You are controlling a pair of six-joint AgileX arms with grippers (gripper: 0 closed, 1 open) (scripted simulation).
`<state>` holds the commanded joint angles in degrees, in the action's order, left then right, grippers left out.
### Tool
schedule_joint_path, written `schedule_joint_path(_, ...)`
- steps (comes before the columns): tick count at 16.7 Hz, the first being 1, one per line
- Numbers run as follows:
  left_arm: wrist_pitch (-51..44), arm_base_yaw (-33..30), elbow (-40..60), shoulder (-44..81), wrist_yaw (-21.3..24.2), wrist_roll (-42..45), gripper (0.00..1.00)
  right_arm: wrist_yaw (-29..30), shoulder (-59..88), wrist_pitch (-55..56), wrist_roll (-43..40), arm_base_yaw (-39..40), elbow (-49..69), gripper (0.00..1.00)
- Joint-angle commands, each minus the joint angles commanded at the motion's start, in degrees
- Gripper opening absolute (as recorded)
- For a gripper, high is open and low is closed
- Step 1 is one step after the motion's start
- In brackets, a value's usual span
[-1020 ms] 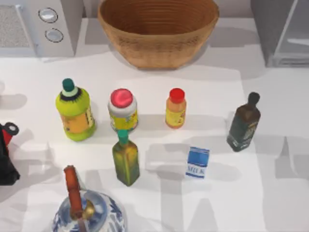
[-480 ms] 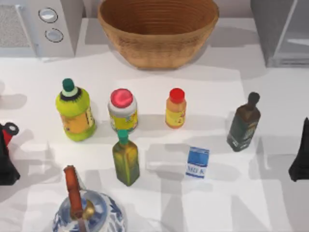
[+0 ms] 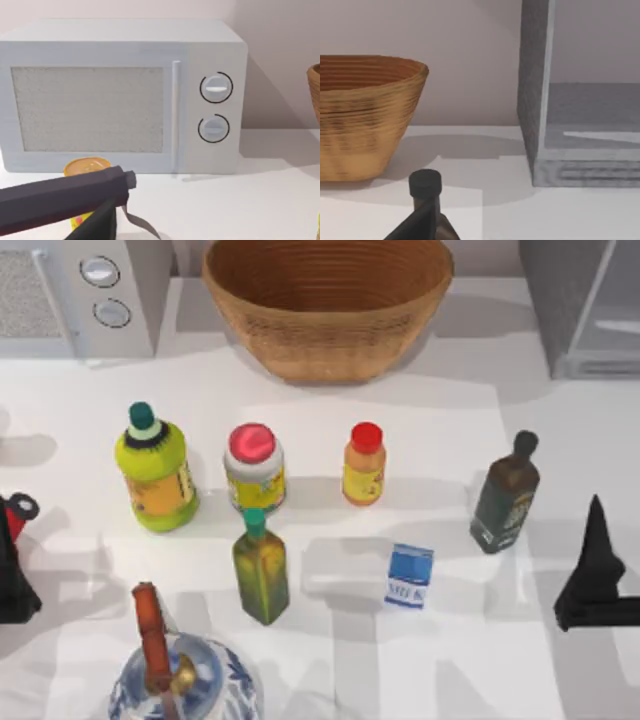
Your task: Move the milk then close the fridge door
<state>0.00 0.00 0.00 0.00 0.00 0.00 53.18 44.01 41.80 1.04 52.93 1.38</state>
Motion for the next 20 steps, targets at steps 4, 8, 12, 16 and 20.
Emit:
schedule_joint_path(4,0.0,0.0,0.0,0.0,0.0,0.0,1.0,-0.1,-0.2,-0.2,0.0,-0.2,-0.2,1.0)
schedule_joint_path(8,0.0,0.0,0.0,0.0,0.0,0.0,1.0,1.6,3.6,1.9,0.1,1.5,1.3,1.0)
schedule_joint_path(12,0.0,0.0,0.0,0.0,0.0,0.0,1.0,6.8,17.0,9.1,1.2,6.9,7.1,1.0)
schedule_joint_path(16,0.0,0.0,0.0,0.0,0.0,0.0,1.0,14.4,39.8,19.1,3.1,12.6,15.9,1.0)
schedule_joint_path(20,0.0,0.0,0.0,0.0,0.0,0.0,1.0,23.2,64.7,29.0,5.1,16.6,25.0,1.0)
